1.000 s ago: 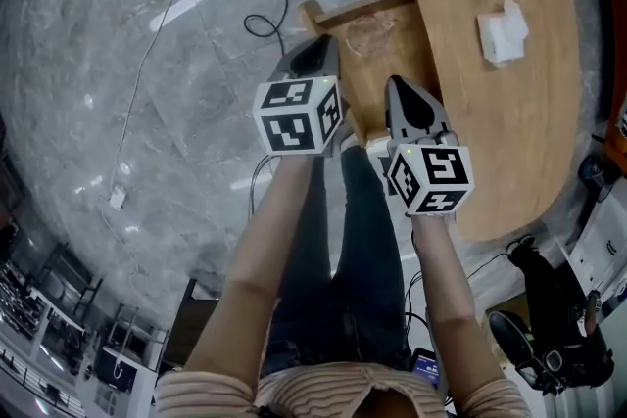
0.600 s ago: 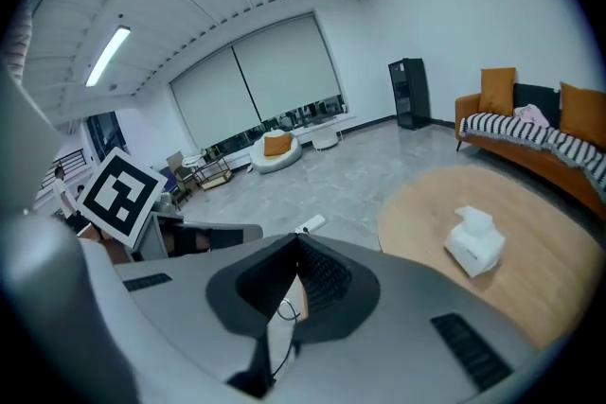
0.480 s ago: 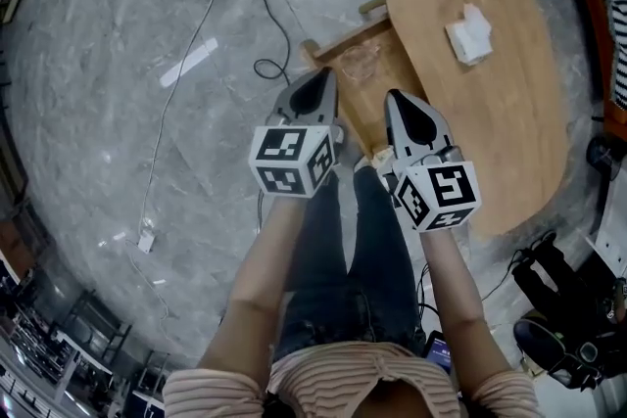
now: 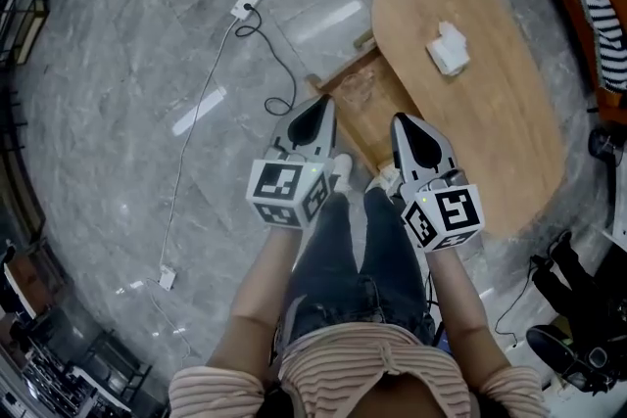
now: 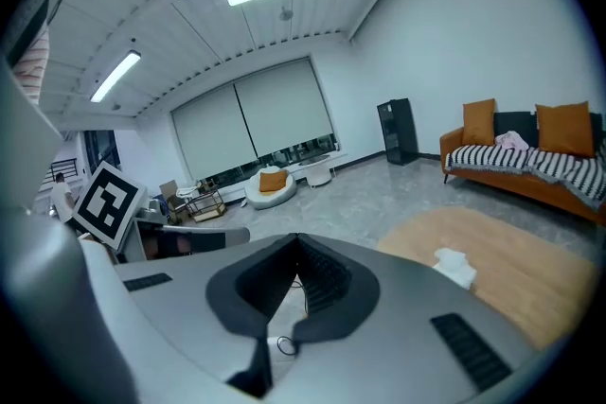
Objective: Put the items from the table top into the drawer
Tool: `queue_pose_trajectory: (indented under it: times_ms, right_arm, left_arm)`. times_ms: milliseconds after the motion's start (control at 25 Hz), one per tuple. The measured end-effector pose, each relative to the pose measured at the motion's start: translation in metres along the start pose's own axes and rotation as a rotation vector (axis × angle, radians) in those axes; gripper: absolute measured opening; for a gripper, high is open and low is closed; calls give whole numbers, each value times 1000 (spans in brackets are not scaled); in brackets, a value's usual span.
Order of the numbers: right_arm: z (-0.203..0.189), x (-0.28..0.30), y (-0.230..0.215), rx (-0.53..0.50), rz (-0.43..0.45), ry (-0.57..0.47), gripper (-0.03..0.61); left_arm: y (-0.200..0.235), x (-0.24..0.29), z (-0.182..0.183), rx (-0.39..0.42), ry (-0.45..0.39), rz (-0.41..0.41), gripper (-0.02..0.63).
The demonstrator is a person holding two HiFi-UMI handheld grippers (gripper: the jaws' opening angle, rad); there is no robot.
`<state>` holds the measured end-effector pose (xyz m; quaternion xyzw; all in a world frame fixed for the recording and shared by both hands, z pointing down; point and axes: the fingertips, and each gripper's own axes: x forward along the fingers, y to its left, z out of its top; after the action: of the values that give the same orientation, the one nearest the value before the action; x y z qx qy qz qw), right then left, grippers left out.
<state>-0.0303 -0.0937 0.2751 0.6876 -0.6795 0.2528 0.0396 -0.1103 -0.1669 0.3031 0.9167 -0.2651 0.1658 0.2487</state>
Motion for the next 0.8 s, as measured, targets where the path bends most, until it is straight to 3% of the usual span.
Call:
queue_pose_trajectory:
  times_ms: [280,800]
  right_arm:
    - [41,-26,19,-45,-11,-127,8]
    - [100,-83,72,-138,12,-282,8]
  left_arm:
    - [-24,-32,30,56,-73,-62,14]
    - [-47,-105,77,129,-224,-94,14]
